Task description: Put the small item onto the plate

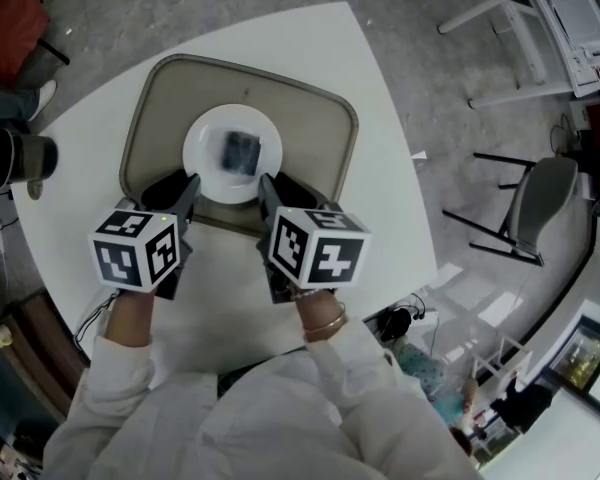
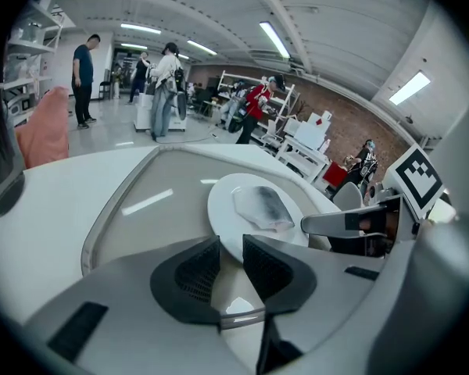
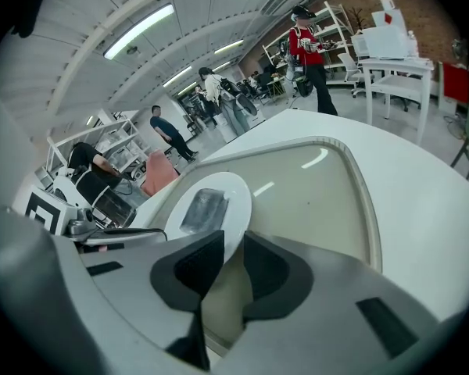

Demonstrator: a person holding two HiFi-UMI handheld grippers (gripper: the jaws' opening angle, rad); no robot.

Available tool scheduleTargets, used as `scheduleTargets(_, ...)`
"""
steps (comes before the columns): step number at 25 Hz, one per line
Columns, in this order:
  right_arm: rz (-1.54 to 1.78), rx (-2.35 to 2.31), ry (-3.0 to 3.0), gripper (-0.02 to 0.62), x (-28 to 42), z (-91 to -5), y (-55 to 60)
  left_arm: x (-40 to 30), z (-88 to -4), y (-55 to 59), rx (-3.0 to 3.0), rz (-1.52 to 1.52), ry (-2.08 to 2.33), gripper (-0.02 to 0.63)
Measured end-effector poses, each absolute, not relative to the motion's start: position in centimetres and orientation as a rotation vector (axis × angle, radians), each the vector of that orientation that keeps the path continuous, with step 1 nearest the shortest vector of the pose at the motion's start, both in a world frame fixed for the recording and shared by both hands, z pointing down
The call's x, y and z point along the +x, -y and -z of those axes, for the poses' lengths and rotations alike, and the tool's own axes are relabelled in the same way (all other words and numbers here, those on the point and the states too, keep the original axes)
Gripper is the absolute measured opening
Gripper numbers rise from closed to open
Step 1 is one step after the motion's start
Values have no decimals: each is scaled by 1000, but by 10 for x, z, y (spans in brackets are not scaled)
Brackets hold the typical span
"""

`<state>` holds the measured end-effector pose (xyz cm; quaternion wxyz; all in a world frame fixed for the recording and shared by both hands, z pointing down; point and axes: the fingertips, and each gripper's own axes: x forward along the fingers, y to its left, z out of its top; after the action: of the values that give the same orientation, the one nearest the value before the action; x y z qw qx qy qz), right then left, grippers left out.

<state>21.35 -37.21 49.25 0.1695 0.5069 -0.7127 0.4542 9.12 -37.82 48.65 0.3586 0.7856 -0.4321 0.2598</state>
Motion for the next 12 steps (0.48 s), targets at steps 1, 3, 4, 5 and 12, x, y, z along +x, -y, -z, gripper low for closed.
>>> scheduleTargets(1,-1289,1435,2028,69,213,-493,372,91,-486,378,2031,-675,1117,77)
scheduleTargets(3,-1285,1423,2035,69,212,-494,370,91,-486,378,2045,-688,1119,77)
scheduleTargets(4,-1280,1420,2037,71,211,-493,370,91,-485,378,2052,-693,1119,77)
scheduleTargets(5,-1270,1421,2036,72,212,-492,370,90,-484,378,2058,-695,1121,77)
scheduleTargets(12,-1221,1462,2002,101,217,-489,364,90,-479,375,2080,-709,1152,77)
